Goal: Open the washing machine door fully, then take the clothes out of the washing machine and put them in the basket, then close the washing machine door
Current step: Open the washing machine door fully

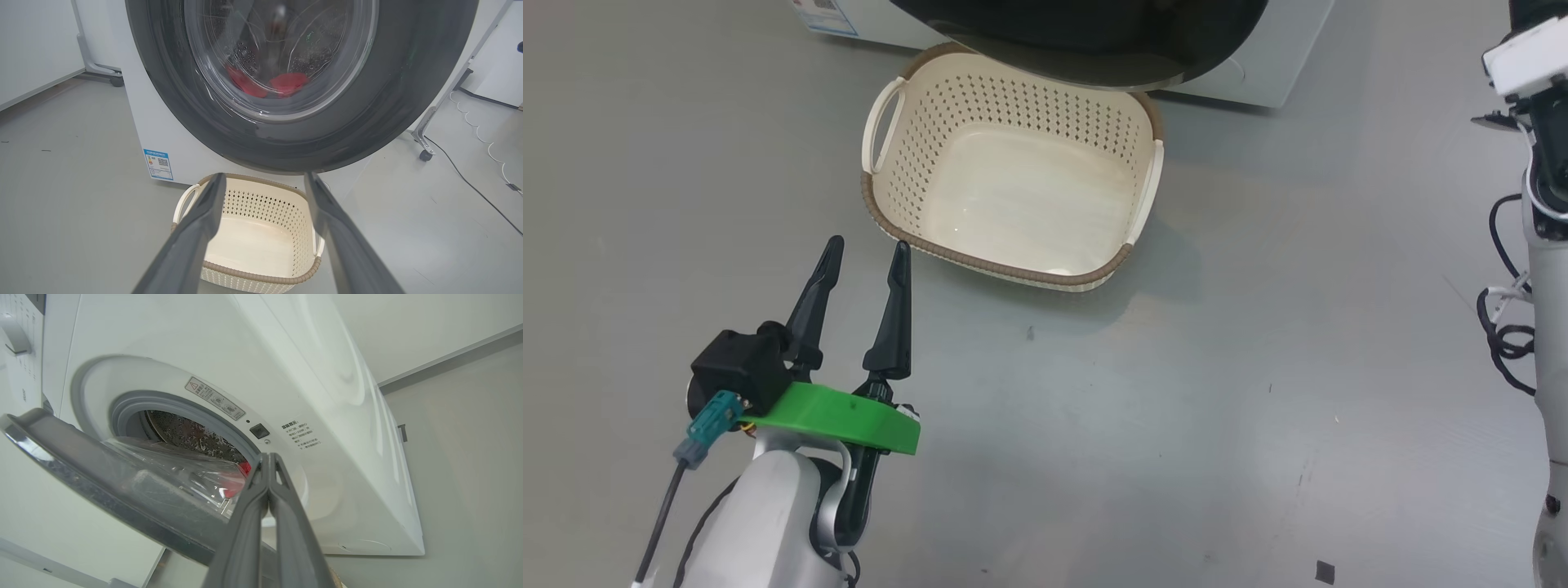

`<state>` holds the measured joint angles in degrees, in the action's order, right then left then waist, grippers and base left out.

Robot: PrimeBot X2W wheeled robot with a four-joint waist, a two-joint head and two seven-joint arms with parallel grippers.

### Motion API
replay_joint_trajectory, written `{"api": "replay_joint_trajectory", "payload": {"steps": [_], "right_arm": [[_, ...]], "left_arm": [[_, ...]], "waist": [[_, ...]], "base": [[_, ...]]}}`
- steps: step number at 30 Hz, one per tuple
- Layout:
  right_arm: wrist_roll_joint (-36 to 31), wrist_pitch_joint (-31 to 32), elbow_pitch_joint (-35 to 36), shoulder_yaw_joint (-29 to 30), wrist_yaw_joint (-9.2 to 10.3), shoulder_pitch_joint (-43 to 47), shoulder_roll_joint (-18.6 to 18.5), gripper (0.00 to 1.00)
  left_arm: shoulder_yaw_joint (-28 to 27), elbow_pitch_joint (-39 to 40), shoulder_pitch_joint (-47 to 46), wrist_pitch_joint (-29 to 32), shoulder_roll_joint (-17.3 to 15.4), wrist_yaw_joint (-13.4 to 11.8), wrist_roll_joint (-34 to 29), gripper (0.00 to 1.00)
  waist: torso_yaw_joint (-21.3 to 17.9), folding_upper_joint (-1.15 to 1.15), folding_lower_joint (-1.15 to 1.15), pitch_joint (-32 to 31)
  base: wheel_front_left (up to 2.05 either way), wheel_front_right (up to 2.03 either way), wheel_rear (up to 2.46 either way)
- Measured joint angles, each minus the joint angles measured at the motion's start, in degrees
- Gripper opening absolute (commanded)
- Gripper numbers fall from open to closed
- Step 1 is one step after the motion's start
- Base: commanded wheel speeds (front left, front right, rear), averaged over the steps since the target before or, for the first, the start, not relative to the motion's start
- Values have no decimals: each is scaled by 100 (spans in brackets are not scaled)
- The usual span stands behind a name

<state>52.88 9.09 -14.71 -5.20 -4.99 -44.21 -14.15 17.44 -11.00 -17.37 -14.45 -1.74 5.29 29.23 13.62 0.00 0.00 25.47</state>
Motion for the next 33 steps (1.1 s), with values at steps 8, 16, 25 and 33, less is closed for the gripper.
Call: {"api": "replay_joint_trajectory", "payload": {"steps": [8, 16, 25, 33], "right_arm": [[969, 779, -483, 461, 465, -603, 278, 0], [1667, 1459, -798, 724, 925, -1252, 437, 0], [2035, 2097, -1137, 802, 1125, -1794, 479, 0], [2123, 2401, -1479, 855, 1180, -1946, 468, 0]], "left_arm": [[131, 2, -124, 0, 7, 0, 105, 100], [147, 2, -174, 0, 10, 0, 159, 100], [155, 3, -220, 0, 15, -3, 233, 100], [194, 10, -226, 0, 18, -4, 314, 100]], "waist": [[251, 0, 0, 183], [478, 0, 0, 300], [629, 0, 0, 383], [684, 0, 0, 409]], "base": [[0, 0, 0], [0, 0, 0], [0, 0, 0], [0, 0, 0]]}}
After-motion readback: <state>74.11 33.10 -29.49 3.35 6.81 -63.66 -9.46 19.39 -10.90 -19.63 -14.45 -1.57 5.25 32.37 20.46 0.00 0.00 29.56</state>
